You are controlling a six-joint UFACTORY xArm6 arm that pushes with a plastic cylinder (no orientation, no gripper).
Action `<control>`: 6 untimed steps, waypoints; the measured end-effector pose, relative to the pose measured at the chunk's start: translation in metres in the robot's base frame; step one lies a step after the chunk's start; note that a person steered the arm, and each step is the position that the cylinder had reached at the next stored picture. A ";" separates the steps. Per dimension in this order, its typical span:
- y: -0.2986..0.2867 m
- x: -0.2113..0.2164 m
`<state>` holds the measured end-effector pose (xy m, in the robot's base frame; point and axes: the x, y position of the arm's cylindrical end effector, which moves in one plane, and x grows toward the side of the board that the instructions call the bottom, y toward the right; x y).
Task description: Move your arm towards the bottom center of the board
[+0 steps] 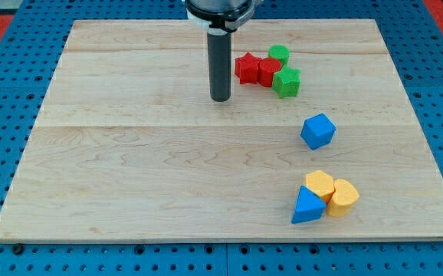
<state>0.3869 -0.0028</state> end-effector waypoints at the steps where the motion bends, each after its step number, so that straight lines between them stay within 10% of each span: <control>1: 0.000 -0.001; 6: -0.020 0.111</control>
